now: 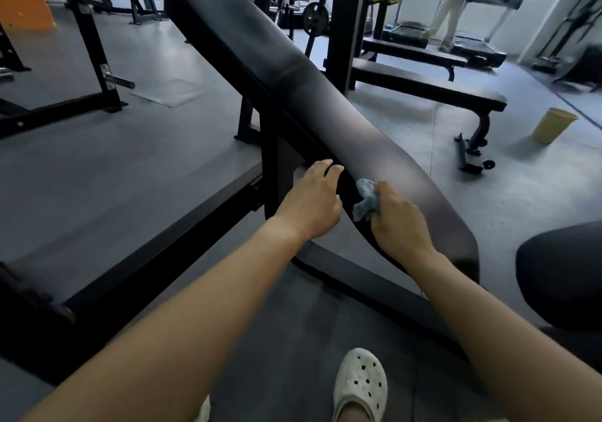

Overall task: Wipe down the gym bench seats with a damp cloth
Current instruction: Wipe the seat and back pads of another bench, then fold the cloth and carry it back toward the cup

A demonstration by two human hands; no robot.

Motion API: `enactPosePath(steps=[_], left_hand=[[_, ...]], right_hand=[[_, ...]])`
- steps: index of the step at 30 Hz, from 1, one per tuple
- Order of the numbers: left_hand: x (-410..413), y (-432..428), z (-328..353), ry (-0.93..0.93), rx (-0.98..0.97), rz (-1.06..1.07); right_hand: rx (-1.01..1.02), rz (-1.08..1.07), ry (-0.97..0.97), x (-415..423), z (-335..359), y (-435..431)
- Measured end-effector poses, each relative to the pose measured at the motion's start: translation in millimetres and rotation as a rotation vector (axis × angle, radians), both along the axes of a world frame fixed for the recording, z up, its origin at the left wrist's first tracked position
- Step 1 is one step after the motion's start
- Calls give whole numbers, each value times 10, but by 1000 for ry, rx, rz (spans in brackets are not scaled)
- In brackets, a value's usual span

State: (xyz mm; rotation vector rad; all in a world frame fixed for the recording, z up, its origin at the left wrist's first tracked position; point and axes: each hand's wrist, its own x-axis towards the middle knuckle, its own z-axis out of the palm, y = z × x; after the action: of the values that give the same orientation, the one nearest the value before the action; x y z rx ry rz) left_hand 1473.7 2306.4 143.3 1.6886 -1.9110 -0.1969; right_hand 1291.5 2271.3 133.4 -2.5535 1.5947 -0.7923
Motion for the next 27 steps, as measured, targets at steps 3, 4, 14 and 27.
enactPosePath(steps=[3, 4, 14, 27], left_hand=[[-345, 142, -20, 164, 32, -51], [-477, 191, -22, 206, 43, -72], [-1365, 917, 391, 446, 99, -288], [-2343, 1287, 766, 472, 53, -421]], right_hand=[[36, -23, -134, -279, -8, 247], [49, -39, -190, -373, 1, 322], [206, -132, -671, -1008, 394, 1272], [285, -156, -678, -2048, 928, 1886]])
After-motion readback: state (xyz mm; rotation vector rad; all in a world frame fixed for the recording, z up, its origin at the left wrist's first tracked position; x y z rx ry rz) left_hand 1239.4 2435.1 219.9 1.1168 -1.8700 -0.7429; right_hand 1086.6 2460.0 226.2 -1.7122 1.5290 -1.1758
